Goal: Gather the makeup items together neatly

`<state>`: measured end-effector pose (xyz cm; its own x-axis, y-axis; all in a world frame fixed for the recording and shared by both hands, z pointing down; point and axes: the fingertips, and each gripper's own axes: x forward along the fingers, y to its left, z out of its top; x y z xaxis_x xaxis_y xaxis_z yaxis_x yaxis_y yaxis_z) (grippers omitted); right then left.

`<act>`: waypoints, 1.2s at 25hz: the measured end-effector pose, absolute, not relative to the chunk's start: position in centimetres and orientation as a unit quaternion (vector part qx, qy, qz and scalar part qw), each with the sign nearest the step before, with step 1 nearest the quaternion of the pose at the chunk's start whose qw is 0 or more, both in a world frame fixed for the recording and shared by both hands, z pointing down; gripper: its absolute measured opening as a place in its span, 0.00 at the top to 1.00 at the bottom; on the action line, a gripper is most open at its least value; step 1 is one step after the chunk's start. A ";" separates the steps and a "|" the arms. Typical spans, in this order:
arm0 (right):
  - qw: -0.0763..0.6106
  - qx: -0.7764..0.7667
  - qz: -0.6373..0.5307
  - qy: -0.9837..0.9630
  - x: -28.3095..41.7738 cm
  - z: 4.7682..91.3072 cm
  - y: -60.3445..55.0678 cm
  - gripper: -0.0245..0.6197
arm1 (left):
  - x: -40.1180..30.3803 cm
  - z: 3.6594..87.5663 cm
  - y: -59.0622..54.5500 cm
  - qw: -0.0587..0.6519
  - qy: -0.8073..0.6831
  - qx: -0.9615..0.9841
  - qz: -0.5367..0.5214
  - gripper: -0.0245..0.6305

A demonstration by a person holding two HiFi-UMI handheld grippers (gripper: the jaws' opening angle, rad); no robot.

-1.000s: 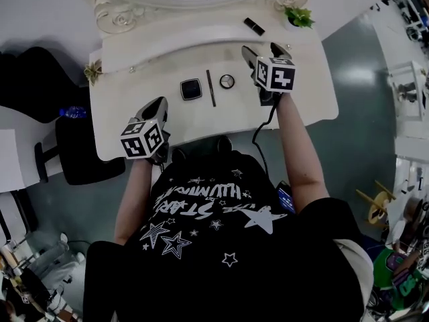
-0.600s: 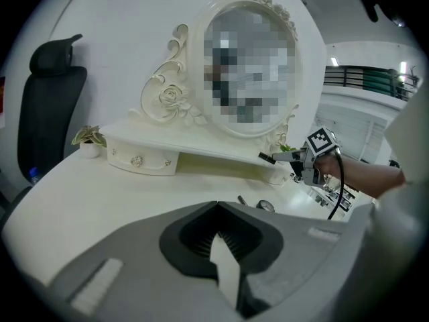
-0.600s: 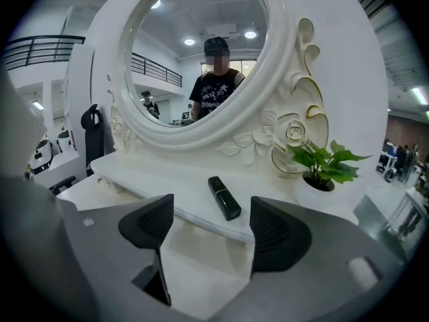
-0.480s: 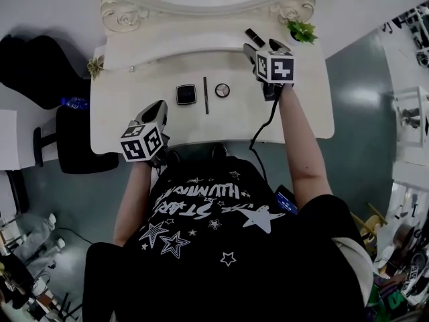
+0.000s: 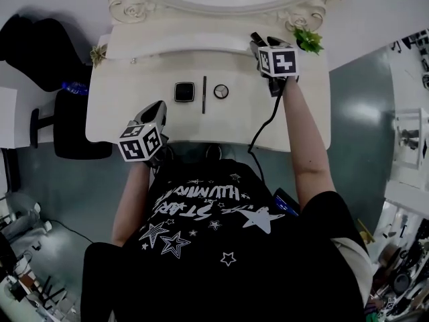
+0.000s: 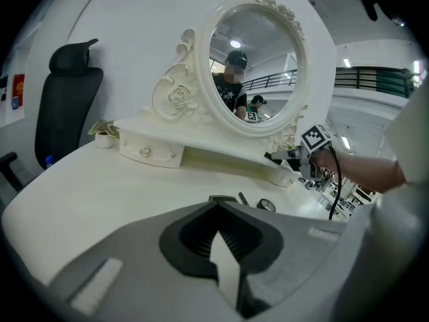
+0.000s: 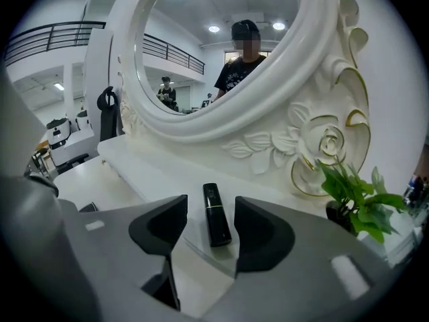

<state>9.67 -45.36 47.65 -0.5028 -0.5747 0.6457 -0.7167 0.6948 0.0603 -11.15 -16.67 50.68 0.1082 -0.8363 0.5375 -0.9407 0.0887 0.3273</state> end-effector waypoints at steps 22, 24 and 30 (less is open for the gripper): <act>0.342 0.372 0.130 -0.853 8.9 48.7 -45.6 0.76 | -11.0 51.4 -15.9 0.330 -0.674 0.657 0.070 0.96; 0.330 0.377 0.135 -0.855 8.9 47.9 -45.4 0.76 | -11.2 51.0 -16.4 0.325 -0.671 0.663 0.070 0.96; 0.298 0.393 0.145 -0.858 9.0 46.0 -42.9 0.76 | -11.6 50.7 -17.1 0.321 -0.650 0.685 0.078 0.96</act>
